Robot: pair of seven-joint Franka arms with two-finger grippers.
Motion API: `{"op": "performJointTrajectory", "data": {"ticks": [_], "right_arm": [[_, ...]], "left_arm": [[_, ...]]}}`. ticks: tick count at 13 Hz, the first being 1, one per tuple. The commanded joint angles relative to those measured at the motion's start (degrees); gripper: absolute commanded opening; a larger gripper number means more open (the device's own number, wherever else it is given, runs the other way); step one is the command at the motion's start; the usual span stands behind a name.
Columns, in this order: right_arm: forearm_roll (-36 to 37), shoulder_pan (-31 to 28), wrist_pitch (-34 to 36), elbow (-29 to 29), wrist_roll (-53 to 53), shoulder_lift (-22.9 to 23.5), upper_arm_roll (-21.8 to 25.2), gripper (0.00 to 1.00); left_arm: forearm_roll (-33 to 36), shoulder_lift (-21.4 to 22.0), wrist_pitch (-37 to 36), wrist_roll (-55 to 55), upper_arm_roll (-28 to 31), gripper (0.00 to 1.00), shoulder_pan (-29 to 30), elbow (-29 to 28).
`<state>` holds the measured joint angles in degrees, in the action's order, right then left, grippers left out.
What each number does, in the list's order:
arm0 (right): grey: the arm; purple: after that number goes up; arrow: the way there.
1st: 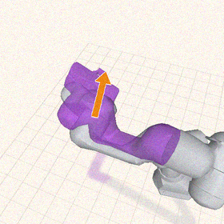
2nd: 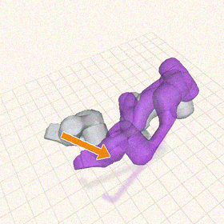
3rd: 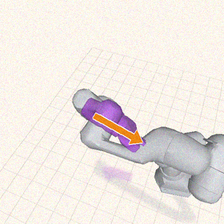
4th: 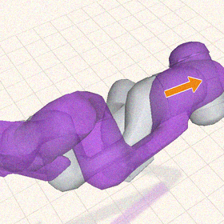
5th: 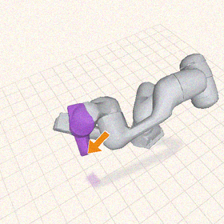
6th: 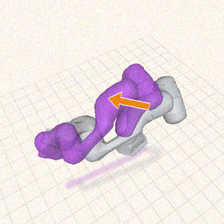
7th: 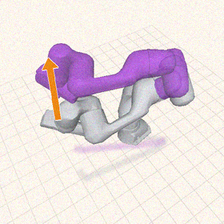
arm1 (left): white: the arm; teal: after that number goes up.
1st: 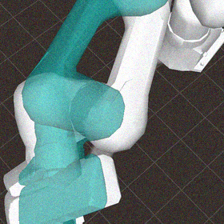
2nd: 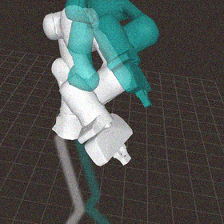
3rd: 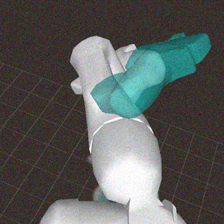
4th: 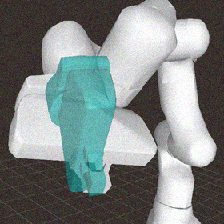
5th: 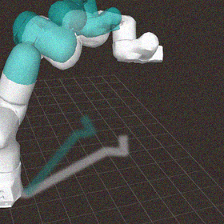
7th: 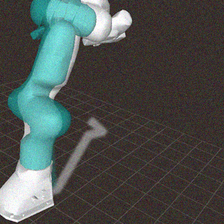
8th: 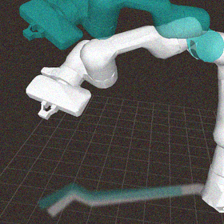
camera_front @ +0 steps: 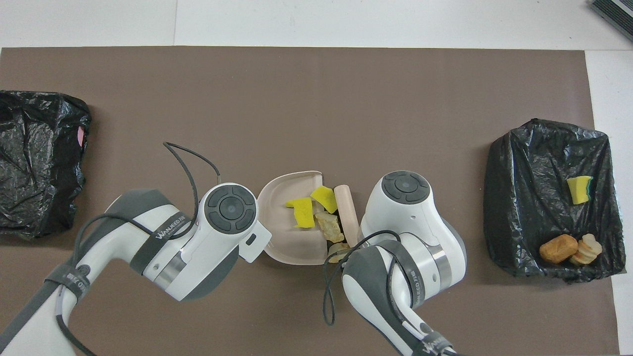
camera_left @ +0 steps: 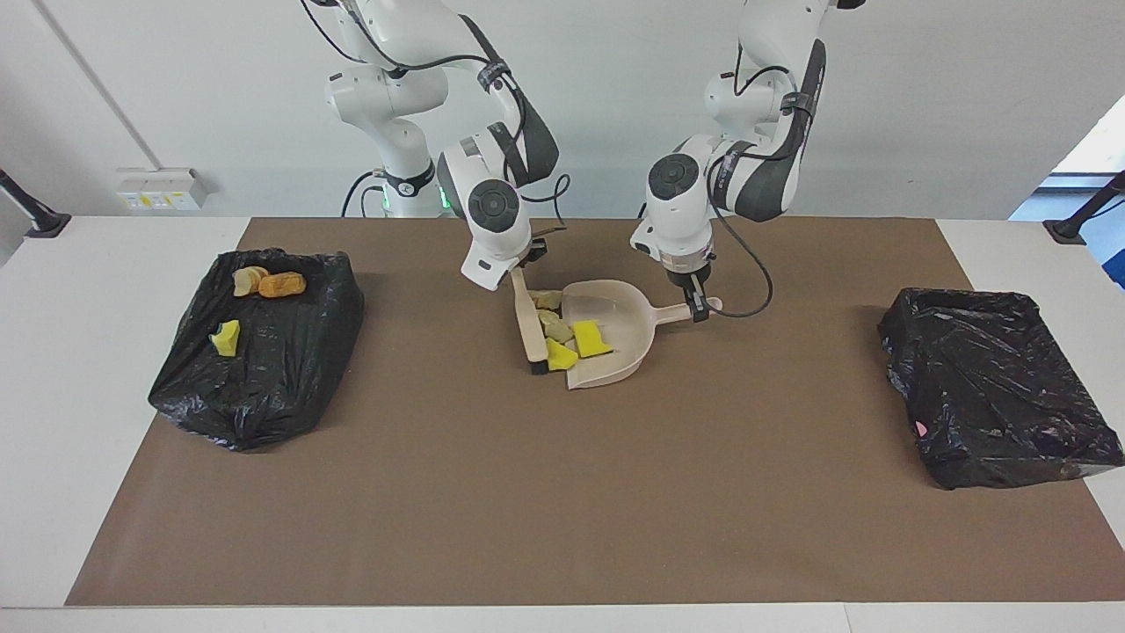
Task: Sweep and dump trash in bin
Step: 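Sweep the sponges and crusts into the dustpan with the right gripper's brush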
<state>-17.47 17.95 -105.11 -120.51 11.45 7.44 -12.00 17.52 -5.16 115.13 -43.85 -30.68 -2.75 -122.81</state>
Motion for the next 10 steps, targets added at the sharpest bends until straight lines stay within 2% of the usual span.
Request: {"op": "performJointTrajectory", "data": {"ticks": [1, 2, 3, 5, 7, 9, 10], "right_arm": [[-6.3, 1.3, -1.8, 0.9, 0.2, -0.2, 0.0, 0.0], [-6.4, 2.2, -1.5, 3.0, 0.9, 0.3, 0.0, 0.0], [-6.4, 2.6, -0.8, 5.0, 1.4, 0.4, 0.0, 0.0], [-5.3, 1.9, 4.4, 8.9, 3.0, -0.7, 0.6, 0.0], [-1.6, -0.7, 10.2, 8.7, 4.5, -5.5, 0.8, 0.0], [7.2, -1.0, 14.8, 5.4, 8.4, -9.5, 0.6, 0.0], [8.3, -1.0, 14.5, 0.7, 11.3, -12.7, 0.4, 0.0]], "left_arm": [[0.4, 2.5, 1.7, 1.2, 0.1, 0.23, 0.1, -3.0], [0.5, 2.4, 2.4, 0.7, 0.2, 0.05, 0.2, -2.9], [0.5, 2.3, 3.6, 0.6, 0.2, 0.0, 0.2, -2.9], [0.7, 2.1, 4.5, 0.5, 0.2, 0.0, 0.2, -2.8], [0.8, 1.9, 5.6, -0.3, 0.2, 0.0, 0.3, -2.7], [0.8, 1.8, 6.4, -1.0, 0.2, 0.0, 0.4, -2.7], [0.8, 1.8, 6.2, -2.3, 0.3, 0.0, 0.4, -2.6]]}}
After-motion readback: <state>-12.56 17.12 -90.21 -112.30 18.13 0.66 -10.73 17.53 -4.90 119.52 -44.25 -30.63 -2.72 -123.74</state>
